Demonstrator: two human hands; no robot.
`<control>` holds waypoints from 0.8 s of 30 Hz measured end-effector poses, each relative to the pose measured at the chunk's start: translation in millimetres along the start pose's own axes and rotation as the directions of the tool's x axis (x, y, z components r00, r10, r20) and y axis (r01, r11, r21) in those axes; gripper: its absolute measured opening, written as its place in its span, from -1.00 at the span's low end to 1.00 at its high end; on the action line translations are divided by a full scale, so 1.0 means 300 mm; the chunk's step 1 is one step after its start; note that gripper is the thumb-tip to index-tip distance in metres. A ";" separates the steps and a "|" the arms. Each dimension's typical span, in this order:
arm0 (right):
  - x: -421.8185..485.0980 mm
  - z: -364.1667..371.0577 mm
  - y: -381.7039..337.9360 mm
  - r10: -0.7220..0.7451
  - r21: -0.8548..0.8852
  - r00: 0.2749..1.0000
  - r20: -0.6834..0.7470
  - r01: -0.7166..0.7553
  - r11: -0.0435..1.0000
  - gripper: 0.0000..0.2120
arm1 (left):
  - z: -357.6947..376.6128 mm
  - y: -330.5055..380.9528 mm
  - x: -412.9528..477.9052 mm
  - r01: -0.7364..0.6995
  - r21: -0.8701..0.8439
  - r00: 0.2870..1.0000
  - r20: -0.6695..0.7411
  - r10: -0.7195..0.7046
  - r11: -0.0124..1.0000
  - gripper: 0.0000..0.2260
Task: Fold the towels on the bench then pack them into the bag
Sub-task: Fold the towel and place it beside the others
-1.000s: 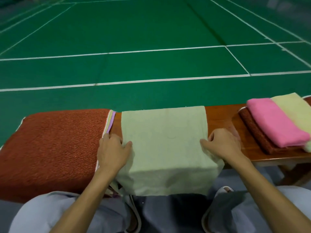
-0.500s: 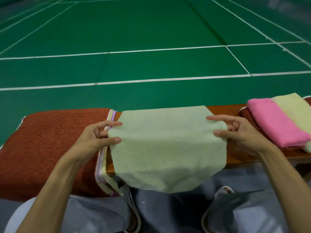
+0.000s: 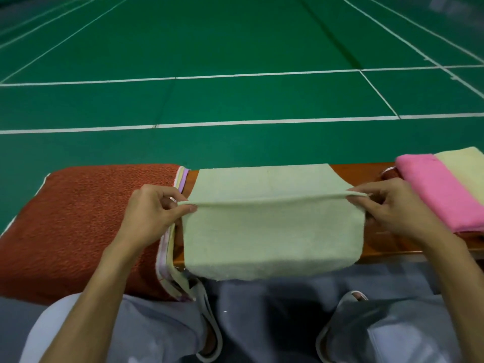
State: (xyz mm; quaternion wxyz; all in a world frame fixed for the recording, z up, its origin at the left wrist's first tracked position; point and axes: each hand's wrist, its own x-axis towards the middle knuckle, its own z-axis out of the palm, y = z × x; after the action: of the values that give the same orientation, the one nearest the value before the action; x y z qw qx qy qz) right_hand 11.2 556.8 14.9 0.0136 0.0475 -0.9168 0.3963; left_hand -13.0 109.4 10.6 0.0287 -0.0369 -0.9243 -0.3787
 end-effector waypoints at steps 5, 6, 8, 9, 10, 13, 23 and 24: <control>0.056 -0.016 -0.063 0.097 0.375 0.994 -0.056 -0.069 0.924 -0.83 | -0.010 0.047 0.062 0.086 -0.389 0.995 -0.005 -0.095 0.917 -0.82; 0.085 -0.015 -0.070 0.156 0.472 0.987 -0.048 -0.116 0.874 -0.84 | -0.006 0.059 0.086 0.094 -0.477 0.994 -0.011 -0.113 0.874 -0.83; 0.152 -0.014 -0.079 0.243 0.619 0.970 -0.027 -0.175 0.766 -0.76 | 0.004 0.088 0.143 0.106 -0.627 0.992 0.011 -0.127 0.772 -0.88; 0.189 -0.015 -0.086 0.269 0.681 0.963 -0.035 -0.174 0.712 -0.71 | 0.007 0.094 0.179 0.095 -0.672 0.993 0.016 -0.114 0.734 -0.90; 0.227 -0.017 -0.099 0.286 0.738 0.956 -0.057 -0.152 0.657 -0.68 | 0.007 0.100 0.216 0.072 -0.708 0.996 0.008 -0.094 0.702 -0.89; 0.334 -0.048 -0.145 0.245 0.799 0.953 -0.177 -0.006 0.601 -0.80 | -0.026 0.138 0.324 -0.044 -0.829 0.996 -0.079 -0.039 0.558 -0.82; 0.230 -0.194 -0.185 -0.105 0.742 0.970 -0.221 0.237 0.627 -0.70 | -0.163 0.181 0.220 -0.252 -0.816 0.966 -0.182 0.183 0.521 -0.72; 0.186 -0.195 -0.159 -0.121 0.707 0.986 -0.118 0.169 0.687 -0.61 | -0.157 0.147 0.184 -0.200 -0.796 0.975 -0.106 0.194 0.571 -0.70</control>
State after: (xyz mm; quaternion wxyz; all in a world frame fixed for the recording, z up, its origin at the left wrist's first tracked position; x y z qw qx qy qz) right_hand -40.4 562.6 92.9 0.0536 0.1089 -0.6835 0.7198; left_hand -62.7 110.4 79.4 0.0538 -0.1470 -0.6446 -0.7483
